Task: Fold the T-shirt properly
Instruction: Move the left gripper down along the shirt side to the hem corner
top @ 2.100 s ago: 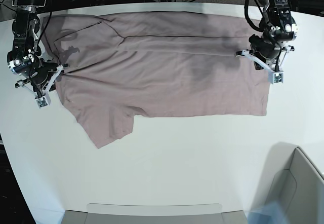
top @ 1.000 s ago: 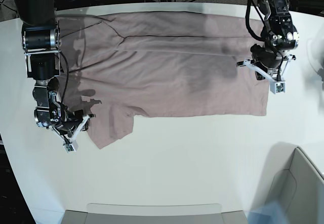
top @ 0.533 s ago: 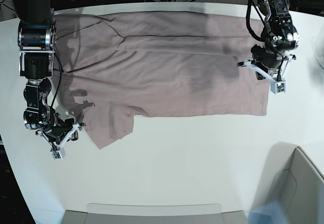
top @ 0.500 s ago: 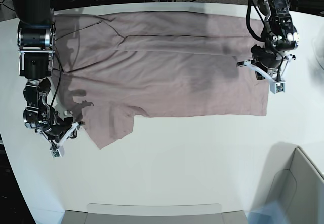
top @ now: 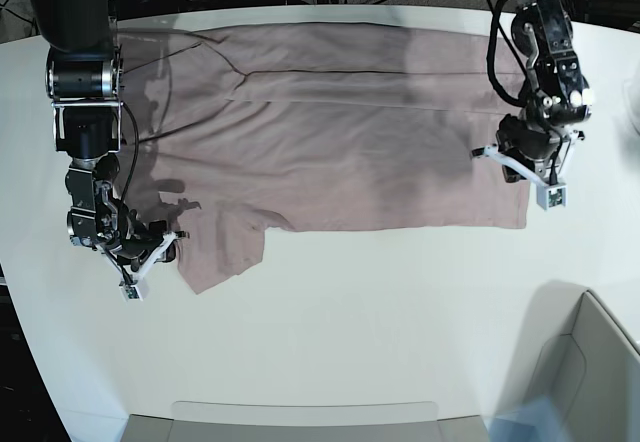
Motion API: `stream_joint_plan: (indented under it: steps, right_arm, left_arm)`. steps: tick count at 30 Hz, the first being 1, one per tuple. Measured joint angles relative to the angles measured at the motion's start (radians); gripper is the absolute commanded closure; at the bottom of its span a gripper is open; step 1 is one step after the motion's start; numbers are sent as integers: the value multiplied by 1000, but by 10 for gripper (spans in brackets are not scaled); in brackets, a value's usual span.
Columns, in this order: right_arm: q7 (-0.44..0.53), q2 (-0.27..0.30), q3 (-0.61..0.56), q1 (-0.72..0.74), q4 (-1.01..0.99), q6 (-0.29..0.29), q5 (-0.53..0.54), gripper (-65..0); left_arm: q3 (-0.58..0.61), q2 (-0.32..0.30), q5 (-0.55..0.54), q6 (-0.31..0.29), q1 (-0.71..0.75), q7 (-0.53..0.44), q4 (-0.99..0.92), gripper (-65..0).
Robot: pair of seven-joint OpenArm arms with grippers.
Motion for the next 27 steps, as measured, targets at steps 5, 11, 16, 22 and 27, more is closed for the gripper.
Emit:
stream_joint_plan:
  steps: [5, 11, 16, 22, 27]
  right_arm:
    - [14, 6, -87, 3, 3, 2, 3, -175]
    - [29, 14, -204, 16, 10, -5, 12, -175]
    - [33, 14, -204, 13, 10, -4, 16, -175]
    - [19, 14, -204, 10, 31, -4, 14, -175]
    - [18, 14, -205, 10, 31, -2, 13, -175]
  left_arm:
    - [26, -109, 2, 5, -188, -13, -260, -182]
    - [47, -192, -69, -24, -357, -79, -550, -183]
    - [251, -289, -269, -77, -402, -133, -706, -182]
    - [305, -292, -283, -79, -413, -193, -779, -182]
    - [305, -294, -285, -79, -414, -184, -784, -183]
